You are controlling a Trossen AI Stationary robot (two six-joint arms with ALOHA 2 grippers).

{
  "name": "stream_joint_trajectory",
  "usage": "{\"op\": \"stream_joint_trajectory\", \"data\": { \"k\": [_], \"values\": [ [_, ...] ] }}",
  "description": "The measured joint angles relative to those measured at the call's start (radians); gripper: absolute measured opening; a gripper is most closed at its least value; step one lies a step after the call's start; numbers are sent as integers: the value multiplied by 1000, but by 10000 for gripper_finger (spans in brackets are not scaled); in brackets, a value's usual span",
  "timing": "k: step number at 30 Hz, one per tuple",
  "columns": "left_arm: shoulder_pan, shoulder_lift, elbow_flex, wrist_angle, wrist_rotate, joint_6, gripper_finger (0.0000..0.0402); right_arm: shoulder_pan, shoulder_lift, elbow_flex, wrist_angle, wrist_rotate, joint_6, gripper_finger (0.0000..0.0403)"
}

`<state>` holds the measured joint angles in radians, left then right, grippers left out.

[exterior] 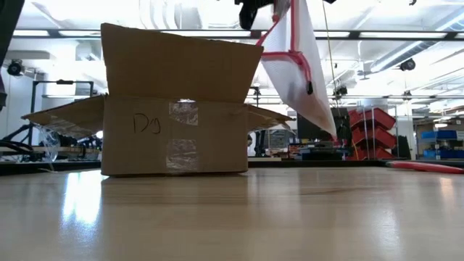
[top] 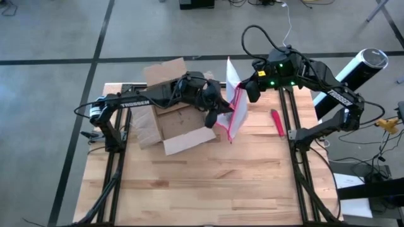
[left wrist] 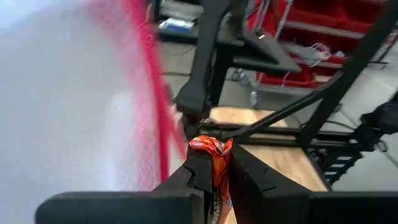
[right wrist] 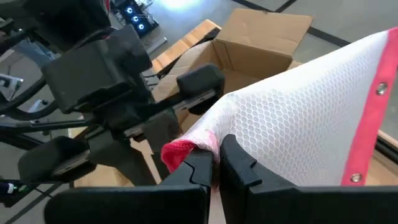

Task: Unpack boxes
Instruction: Put the orange chocolate into the zip bag

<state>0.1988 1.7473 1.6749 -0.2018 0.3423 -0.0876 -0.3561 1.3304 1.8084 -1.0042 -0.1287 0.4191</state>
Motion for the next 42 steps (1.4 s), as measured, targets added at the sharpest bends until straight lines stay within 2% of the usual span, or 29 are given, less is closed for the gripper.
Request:
{"op": "stream_joint_trajectory", "data": {
  "k": [5,12,17,21,27,31,36,42],
  "values": [
    [-23,-7,0,40,18,0,25,0,4,0,2,-2,-11,0],
    [-15,-1,-2,-5,3,34,25,0,15,-1,0,-10,-11,0],
    [-10,0,-6,-57,-69,100,25,0,15,-1,8,-14,-5,0],
    [-2,0,-7,-64,-78,105,25,0,14,-1,27,-33,0,0],
    [0,22,-11,-79,-220,106,25,5,13,-1,25,-36,11,0],
    [7,34,-11,-72,-247,105,32,5,13,-1,26,-37,19,0],
    [7,43,-11,-72,-242,109,86,5,13,-1,26,-40,27,0],
    [7,43,-7,-71,-207,105,201,5,13,-1,26,-40,26,0]
  ]
}}
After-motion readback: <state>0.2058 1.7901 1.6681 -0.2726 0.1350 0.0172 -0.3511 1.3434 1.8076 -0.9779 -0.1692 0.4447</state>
